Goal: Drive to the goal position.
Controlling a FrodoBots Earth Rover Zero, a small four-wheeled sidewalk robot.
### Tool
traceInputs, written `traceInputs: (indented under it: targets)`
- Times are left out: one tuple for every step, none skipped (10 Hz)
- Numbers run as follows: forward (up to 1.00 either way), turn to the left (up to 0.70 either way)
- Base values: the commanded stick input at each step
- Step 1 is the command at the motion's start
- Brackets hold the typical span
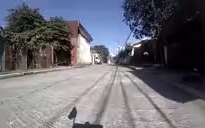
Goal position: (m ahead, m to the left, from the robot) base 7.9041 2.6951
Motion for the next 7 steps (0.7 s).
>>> traceInputs:
  targets:
    - [0.85, -0.03]
    - [0.85, -0.03]
    - [0.85, -0.03]
    - [0.85, -0.03]
    - [0.85, -0.03]
    - [0.85, -0.03]
    - [0.85, -0.03]
